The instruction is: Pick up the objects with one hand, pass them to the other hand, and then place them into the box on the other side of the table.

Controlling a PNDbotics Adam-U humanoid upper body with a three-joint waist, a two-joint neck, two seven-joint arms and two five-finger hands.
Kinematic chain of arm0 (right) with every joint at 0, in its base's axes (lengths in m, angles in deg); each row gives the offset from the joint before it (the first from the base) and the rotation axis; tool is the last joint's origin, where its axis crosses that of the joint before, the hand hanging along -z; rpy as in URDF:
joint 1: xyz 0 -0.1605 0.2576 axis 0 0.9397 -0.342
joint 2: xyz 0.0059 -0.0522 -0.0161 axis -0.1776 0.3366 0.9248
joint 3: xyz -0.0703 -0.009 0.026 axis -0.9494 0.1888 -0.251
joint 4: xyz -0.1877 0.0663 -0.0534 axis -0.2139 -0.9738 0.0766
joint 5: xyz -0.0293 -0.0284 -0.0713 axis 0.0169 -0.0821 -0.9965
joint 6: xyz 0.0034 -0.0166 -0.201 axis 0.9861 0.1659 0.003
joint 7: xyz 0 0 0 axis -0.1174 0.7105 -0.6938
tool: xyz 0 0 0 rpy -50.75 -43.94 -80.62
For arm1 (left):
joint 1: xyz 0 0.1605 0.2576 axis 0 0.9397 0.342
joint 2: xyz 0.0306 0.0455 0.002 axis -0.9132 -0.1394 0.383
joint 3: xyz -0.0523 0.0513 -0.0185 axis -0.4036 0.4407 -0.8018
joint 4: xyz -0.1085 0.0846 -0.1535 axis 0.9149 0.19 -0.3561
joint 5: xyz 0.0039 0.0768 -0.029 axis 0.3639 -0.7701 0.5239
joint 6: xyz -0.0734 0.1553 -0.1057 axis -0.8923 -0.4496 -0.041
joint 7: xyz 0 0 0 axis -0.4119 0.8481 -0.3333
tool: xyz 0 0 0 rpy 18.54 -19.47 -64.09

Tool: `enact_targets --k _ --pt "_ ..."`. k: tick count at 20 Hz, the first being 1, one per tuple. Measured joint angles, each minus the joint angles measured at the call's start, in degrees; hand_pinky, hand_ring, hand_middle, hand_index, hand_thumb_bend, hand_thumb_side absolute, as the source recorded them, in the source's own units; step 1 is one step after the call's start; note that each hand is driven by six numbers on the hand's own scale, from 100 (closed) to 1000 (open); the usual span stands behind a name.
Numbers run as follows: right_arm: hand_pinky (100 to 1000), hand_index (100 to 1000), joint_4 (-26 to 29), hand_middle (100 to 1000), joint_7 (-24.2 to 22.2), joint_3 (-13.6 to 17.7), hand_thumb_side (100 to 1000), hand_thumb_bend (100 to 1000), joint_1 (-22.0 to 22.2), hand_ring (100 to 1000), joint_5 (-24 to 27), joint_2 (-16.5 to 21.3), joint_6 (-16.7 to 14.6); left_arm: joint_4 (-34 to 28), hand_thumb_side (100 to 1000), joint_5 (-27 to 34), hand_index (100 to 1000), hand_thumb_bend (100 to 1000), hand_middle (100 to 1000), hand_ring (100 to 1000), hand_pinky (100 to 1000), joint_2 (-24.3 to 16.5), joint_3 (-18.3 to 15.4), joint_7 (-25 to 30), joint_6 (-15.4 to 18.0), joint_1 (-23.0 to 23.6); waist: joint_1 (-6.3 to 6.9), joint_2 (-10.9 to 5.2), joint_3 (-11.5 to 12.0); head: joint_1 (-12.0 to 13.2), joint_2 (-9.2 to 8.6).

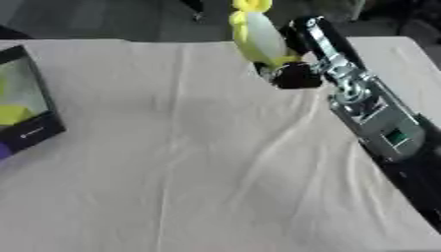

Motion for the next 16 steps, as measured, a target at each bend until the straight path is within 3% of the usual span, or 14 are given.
enact_targets --k 8,16 --pt "586 529 -4.44 395 3.97 -3.22 100 345 -3.31 446 1.0 -4.83 -4.74 -2.44 435 -0.31 700 506 592 633 833 0.0 2.14 4.47 0.45 -2.22 0.37 0.0 0.44 0.09 0.0" --pt "583 531 -6.87 397 5.12 -4.93 100 344 -4.74 446 -0.68 -8.1 -7.79 -6.51 452 -1.97 724 546 602 643 828 -0.24 6.05 14.98 -0.52 -6.01 0.88 0.0 0.53 0.56 0.0"
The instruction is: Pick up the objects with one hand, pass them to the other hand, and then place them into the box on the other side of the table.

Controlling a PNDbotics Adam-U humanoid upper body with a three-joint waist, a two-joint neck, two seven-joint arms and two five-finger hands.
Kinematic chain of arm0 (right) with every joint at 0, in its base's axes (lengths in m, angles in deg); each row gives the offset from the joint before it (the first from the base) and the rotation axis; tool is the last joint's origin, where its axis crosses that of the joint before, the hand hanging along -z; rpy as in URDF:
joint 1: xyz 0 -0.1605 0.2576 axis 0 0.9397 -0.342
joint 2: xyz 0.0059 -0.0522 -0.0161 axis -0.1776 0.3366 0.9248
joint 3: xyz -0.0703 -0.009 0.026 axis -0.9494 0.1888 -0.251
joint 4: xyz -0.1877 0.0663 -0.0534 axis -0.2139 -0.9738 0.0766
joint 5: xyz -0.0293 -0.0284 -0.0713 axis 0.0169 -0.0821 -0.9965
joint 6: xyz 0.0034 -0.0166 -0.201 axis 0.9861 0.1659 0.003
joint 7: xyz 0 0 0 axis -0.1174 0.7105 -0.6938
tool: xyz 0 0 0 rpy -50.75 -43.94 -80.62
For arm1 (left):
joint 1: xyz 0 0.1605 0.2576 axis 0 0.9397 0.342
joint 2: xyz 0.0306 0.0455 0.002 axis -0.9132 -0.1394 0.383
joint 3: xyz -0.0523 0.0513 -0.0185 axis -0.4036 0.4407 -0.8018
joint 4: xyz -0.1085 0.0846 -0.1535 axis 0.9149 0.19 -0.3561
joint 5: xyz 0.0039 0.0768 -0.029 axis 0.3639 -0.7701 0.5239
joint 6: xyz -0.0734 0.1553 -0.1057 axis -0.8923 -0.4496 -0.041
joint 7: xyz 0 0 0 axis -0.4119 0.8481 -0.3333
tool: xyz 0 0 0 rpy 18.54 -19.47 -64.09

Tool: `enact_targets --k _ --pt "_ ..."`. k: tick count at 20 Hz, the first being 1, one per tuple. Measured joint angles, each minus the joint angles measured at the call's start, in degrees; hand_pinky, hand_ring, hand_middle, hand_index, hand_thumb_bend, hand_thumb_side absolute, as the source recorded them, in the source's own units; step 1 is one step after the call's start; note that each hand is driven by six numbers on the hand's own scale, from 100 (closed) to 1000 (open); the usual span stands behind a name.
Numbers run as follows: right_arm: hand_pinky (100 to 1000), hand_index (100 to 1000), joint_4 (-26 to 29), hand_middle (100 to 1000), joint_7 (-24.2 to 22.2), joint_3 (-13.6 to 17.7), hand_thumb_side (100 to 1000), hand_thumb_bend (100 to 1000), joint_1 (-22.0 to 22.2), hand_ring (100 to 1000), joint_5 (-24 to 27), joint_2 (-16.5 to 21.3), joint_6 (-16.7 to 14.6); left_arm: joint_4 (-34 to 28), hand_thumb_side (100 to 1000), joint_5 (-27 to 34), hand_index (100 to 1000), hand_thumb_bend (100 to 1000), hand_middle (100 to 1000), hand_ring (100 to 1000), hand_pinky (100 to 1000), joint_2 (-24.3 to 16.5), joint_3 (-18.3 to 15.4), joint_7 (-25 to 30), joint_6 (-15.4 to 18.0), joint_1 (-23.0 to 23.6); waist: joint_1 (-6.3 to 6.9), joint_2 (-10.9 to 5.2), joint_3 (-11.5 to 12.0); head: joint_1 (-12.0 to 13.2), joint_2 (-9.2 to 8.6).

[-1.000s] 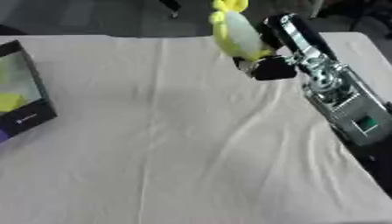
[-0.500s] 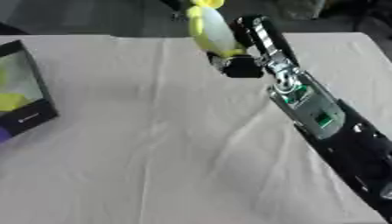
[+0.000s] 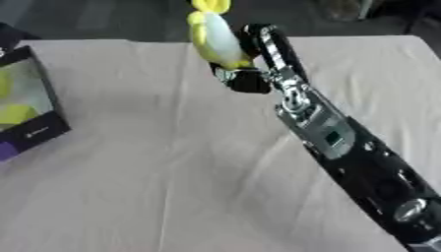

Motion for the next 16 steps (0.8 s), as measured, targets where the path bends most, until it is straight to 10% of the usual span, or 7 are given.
enact_targets --k 16 --pt "574 537 -0.66 402 -3.83 -3.35 100 391 -1.49 450 0.27 -2.87 -4.7 -5.7 480 1.77 751 552 628 669 830 -0.26 7.92 20.54 -4.07 -8.22 0.19 -0.06 0.24 0.9 0.0"
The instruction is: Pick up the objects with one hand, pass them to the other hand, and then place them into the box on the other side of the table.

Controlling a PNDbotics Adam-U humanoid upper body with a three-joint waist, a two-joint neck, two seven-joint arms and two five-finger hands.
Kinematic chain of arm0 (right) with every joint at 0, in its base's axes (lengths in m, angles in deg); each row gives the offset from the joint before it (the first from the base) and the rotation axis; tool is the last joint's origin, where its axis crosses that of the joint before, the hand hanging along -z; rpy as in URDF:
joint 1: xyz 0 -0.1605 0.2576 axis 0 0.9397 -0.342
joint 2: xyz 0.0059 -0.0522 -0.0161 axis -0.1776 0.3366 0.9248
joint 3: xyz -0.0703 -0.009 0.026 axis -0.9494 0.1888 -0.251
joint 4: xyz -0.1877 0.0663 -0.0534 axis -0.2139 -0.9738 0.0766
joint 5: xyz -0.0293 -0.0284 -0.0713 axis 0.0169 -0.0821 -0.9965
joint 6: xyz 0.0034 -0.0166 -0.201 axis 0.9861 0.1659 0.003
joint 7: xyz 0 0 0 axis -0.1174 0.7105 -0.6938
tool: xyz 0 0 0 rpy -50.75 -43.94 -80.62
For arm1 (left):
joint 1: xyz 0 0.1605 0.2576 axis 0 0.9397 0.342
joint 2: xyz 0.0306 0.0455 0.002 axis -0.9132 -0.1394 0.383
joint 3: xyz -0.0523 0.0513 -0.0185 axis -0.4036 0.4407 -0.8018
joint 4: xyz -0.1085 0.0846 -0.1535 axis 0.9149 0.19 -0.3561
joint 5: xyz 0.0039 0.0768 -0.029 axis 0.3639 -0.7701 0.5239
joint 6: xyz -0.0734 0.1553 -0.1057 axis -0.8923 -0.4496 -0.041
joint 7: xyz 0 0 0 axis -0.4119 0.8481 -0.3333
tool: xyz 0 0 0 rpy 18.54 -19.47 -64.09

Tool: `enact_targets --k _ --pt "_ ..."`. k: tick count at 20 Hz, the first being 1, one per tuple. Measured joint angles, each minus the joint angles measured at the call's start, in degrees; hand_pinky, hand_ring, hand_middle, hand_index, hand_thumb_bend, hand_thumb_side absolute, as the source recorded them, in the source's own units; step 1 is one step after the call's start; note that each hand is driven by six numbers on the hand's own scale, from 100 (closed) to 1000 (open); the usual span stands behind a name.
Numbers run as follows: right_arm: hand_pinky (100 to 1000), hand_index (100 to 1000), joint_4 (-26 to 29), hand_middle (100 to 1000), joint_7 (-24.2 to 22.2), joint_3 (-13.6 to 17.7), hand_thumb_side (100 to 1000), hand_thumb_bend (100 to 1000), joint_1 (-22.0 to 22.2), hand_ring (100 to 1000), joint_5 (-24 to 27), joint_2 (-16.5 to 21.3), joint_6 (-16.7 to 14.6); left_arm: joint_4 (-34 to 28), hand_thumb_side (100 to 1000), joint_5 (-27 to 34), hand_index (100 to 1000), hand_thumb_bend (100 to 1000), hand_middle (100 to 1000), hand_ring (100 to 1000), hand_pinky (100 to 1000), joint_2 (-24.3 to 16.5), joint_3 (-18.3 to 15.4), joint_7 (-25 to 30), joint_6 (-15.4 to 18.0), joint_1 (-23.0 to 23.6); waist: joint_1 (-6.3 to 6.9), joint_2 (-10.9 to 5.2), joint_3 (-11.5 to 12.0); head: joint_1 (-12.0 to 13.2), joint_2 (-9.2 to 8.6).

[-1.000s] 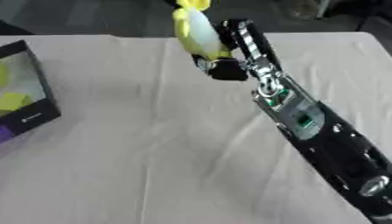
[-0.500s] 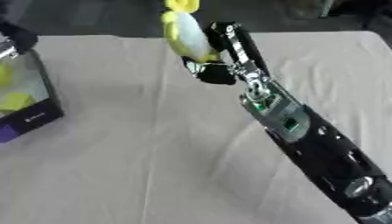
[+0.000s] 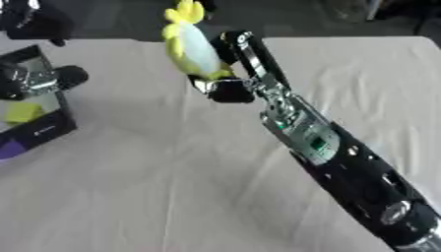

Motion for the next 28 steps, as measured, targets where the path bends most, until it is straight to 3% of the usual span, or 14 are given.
enact_targets --k 1,7,9,16,22,28 --pt "574 537 0.0 403 -0.2 -0.11 100 347 0.0 450 0.01 -0.04 -0.19 -0.24 479 -0.07 753 557 630 670 830 0.13 0.3 0.74 0.01 -0.34 0.0 -0.01 0.0 0.07 0.0" --pt "575 537 -0.01 403 -1.23 -0.79 100 346 -0.47 450 0.07 -0.55 -0.91 -1.22 479 -1.35 768 584 645 680 829 1.65 1.81 3.58 0.06 -2.61 0.0 -0.01 0.03 0.88 0.0" --pt "575 537 -0.01 403 -1.48 -0.9 100 346 -0.48 450 0.07 -0.74 -0.97 -1.29 517 -2.78 797 683 663 698 828 2.28 2.16 3.87 0.07 -2.97 0.0 -0.01 0.04 1.21 0.0" --pt "579 537 0.01 403 -2.35 -1.5 100 343 -0.76 451 -0.17 -0.98 -1.38 -1.64 572 -9.72 795 802 661 700 824 4.21 3.95 4.19 -0.54 -3.57 0.0 -0.01 0.16 1.55 0.0" --pt "581 537 0.03 403 -3.58 -2.2 100 341 -0.98 451 -1.69 -1.14 -2.4 -1.55 598 -12.97 794 836 651 691 818 5.88 4.63 3.74 -1.77 -4.27 0.0 -0.01 0.2 1.54 0.0" --pt "582 536 0.16 402 -4.28 -2.46 100 340 -1.01 458 -2.51 -1.47 -3.09 -0.2 605 -15.81 797 815 644 685 812 7.59 4.98 2.64 -2.86 -4.63 0.0 -0.01 0.18 1.54 0.0"
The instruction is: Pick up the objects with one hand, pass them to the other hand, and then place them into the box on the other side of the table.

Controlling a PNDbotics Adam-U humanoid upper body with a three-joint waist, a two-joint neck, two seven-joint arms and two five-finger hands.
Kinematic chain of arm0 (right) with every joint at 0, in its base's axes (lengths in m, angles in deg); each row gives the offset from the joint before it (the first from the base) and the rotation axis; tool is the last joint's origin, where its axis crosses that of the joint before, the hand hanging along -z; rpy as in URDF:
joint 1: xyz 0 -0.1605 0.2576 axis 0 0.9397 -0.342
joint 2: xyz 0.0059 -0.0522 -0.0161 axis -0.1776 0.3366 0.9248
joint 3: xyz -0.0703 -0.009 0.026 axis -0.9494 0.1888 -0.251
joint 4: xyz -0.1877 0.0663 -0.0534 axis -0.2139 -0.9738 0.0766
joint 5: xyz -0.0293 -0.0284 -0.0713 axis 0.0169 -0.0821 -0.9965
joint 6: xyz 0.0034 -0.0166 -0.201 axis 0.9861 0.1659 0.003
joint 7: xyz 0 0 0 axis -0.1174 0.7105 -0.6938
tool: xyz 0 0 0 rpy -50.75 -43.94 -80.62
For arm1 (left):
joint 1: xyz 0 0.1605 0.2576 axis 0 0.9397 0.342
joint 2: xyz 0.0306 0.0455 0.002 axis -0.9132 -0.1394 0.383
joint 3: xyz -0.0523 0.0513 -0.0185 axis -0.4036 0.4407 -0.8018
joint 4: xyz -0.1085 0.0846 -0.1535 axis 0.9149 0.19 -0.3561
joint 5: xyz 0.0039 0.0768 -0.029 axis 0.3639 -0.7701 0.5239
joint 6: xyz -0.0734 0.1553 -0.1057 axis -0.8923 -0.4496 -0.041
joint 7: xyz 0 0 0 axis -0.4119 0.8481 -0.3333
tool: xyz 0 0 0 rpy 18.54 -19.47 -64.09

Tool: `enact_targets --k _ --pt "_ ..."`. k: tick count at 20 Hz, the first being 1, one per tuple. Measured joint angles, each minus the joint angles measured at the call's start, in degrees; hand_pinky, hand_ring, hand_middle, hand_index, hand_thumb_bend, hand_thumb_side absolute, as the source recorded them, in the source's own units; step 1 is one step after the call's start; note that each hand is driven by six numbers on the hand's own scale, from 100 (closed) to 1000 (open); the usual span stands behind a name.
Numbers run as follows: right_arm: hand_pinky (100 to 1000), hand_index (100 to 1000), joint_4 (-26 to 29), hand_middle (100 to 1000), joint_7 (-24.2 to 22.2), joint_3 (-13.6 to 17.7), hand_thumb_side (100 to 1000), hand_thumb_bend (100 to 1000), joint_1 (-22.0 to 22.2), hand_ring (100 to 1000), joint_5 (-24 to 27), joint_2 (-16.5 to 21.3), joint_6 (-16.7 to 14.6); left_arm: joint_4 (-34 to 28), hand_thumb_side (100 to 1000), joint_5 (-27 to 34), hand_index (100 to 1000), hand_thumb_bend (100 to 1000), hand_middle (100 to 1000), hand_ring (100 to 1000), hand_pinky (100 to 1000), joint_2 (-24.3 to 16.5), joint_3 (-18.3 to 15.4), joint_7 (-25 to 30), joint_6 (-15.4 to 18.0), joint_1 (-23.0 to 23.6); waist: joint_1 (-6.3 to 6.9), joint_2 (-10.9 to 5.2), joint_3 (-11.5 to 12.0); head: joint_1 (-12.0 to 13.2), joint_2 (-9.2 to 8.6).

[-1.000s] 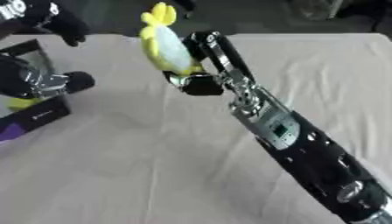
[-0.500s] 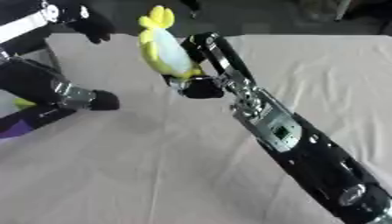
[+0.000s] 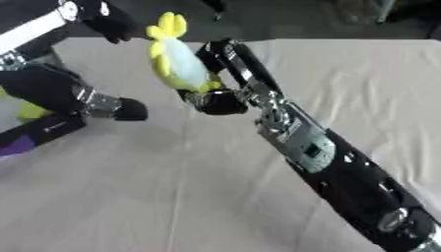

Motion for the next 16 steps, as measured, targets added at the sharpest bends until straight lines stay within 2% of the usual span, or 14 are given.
enact_targets --k 9,16 --pt "571 527 0.86 393 -1.02 -0.07 100 344 -0.27 453 -0.64 -0.05 -1.06 2.08 609 -2.0 797 807 642 682 810 2.01 0.77 -1.37 -0.7 0.0 0.0 0.0 0.0 0.04 0.0" --pt "561 520 1.68 386 -0.79 -0.08 100 349 -0.46 447 -2.06 -0.06 -1.06 4.3 608 -2.64 782 774 598 642 805 3.7 1.36 -1.78 -0.74 -0.02 0.0 0.0 -0.05 0.16 0.0"
